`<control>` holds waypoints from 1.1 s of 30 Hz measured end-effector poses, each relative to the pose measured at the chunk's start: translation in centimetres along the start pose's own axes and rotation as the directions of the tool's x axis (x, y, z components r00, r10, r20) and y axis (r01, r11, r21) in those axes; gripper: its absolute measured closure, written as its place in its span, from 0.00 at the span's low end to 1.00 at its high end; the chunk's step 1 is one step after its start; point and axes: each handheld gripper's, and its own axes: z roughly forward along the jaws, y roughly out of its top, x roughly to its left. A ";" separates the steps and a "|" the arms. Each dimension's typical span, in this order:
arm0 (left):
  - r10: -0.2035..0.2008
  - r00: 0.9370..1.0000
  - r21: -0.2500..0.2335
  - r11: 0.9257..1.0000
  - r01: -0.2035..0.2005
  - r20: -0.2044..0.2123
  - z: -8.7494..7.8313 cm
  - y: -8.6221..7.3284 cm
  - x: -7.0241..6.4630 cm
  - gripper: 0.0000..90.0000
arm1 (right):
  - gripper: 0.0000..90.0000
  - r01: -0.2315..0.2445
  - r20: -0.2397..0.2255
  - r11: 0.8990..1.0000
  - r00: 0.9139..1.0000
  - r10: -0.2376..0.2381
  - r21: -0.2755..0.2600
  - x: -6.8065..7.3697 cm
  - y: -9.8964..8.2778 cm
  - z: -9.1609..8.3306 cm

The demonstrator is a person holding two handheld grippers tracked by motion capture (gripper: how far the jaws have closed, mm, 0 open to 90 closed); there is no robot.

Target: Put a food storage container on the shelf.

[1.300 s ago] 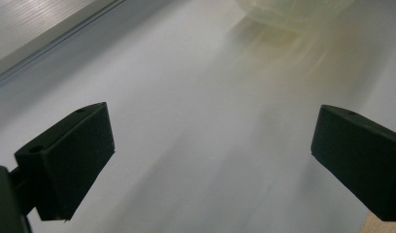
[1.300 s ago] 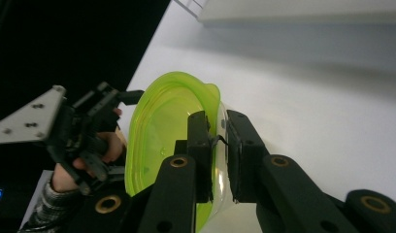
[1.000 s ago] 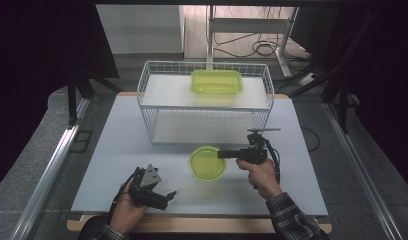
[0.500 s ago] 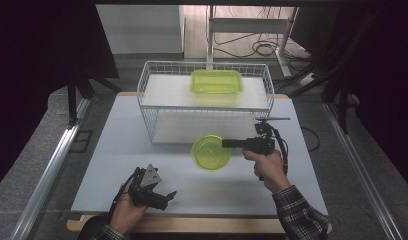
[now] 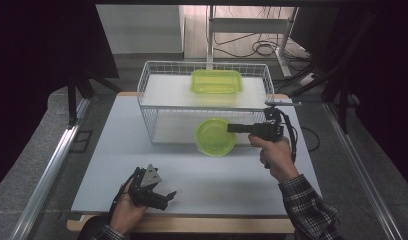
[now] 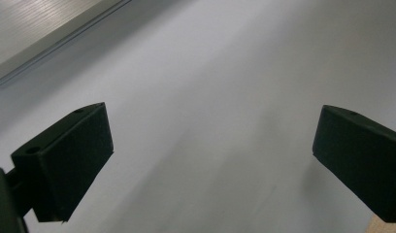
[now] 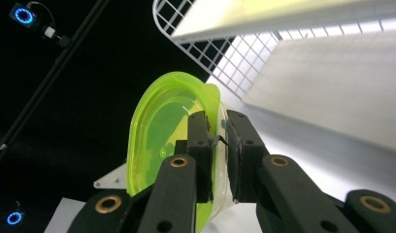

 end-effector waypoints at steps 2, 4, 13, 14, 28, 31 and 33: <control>0.000 1.000 -0.001 1.000 0.000 -0.001 0.0 0.0 0.0 0.01 | 0.90 0.003 -0.004 1.000 1.000 -0.003 -0.008 0.4 0.5 -0.3; -0.001 1.000 -0.001 1.000 0.001 0.000 0.0 0.0 0.0 0.01 | 0.90 0.003 -0.009 1.000 1.000 -0.003 -0.015 0.7 0.9 -0.6; -0.004 1.000 -0.003 1.000 0.004 0.001 0.0 0.0 0.0 0.01 | 0.90 0.030 0.001 0.998 1.000 -0.030 -0.049 2.4 3.4 -1.6; -0.004 1.000 -0.003 1.000 0.004 0.001 0.0 0.0 0.0 0.01 | 0.90 0.029 0.002 0.998 1.000 -0.029 -0.051 2.5 3.7 -1.7; -0.008 1.000 0.003 1.000 0.008 0.008 0.0 0.0 0.0 0.01 | 0.90 0.062 0.043 0.988 0.998 -0.056 -0.139 4.3 8.4 -2.1; -0.007 1.000 0.003 1.000 0.007 0.009 0.0 0.0 0.0 0.01 | 0.90 0.065 0.060 0.986 0.997 -0.056 -0.157 4.5 9.3 -2.0; -0.005 1.000 0.005 1.000 0.005 0.008 0.1 0.0 0.0 0.01 | 0.90 0.070 0.081 0.983 0.995 -0.057 -0.172 4.5 10.0 -2.0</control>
